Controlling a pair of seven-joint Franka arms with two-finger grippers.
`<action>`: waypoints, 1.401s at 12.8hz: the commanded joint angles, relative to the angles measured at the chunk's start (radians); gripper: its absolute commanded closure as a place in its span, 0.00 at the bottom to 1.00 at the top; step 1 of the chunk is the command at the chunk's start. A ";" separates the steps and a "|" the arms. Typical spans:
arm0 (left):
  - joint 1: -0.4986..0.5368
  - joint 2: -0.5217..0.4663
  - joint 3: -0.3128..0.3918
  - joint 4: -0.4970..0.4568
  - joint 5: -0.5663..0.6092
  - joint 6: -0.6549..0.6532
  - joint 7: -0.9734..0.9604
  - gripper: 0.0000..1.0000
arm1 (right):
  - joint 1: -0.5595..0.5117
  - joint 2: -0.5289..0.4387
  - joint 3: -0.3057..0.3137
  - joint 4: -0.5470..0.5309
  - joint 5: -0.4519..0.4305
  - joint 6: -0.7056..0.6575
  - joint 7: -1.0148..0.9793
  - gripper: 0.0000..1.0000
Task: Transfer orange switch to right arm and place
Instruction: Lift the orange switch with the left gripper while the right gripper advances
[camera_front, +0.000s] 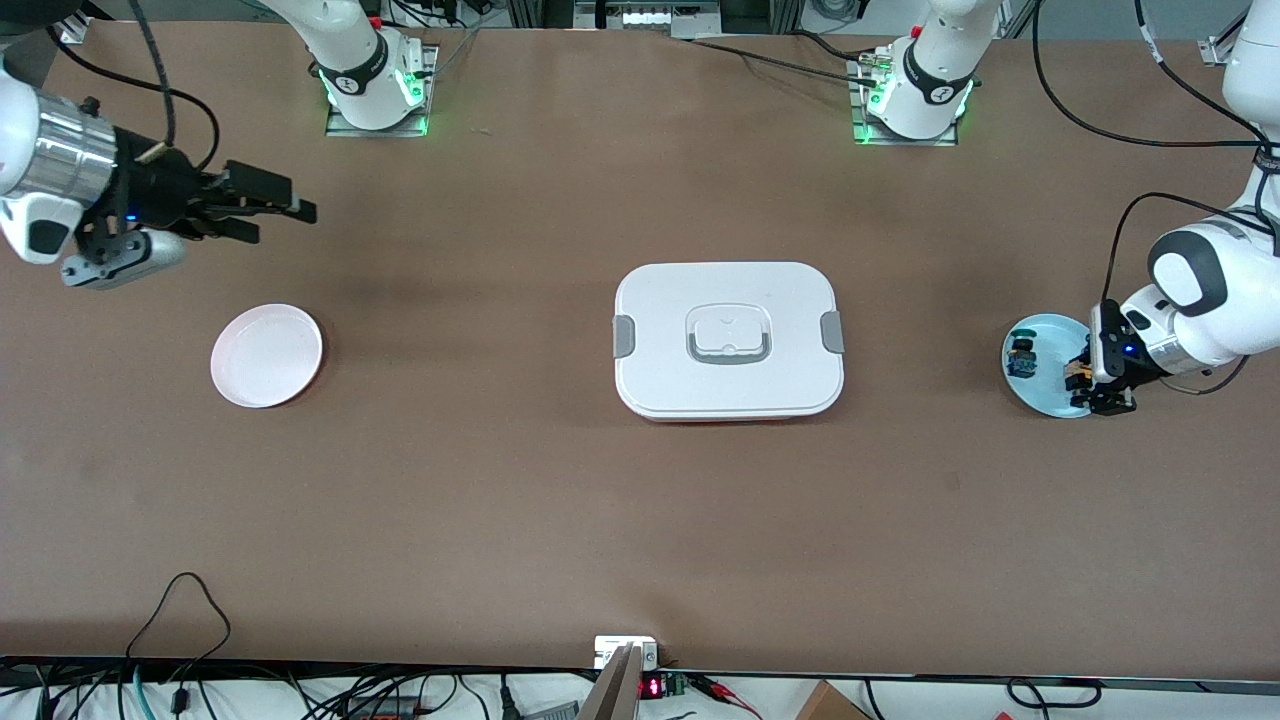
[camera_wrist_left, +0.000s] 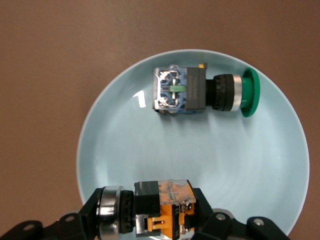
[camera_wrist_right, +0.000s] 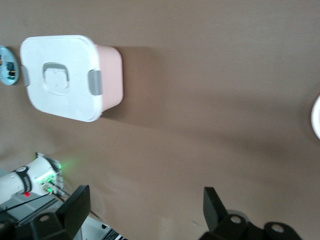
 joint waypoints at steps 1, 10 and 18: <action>0.002 0.003 -0.020 0.143 -0.109 -0.216 -0.018 1.00 | -0.002 0.002 -0.004 0.007 0.100 -0.015 0.008 0.00; -0.295 0.086 -0.024 0.432 -0.896 -0.869 -0.193 1.00 | -0.008 0.082 -0.008 0.003 0.559 -0.012 0.086 0.00; -0.728 0.080 -0.049 0.483 -1.658 -0.788 -0.227 0.97 | 0.050 0.177 -0.004 0.009 0.844 0.060 0.148 0.01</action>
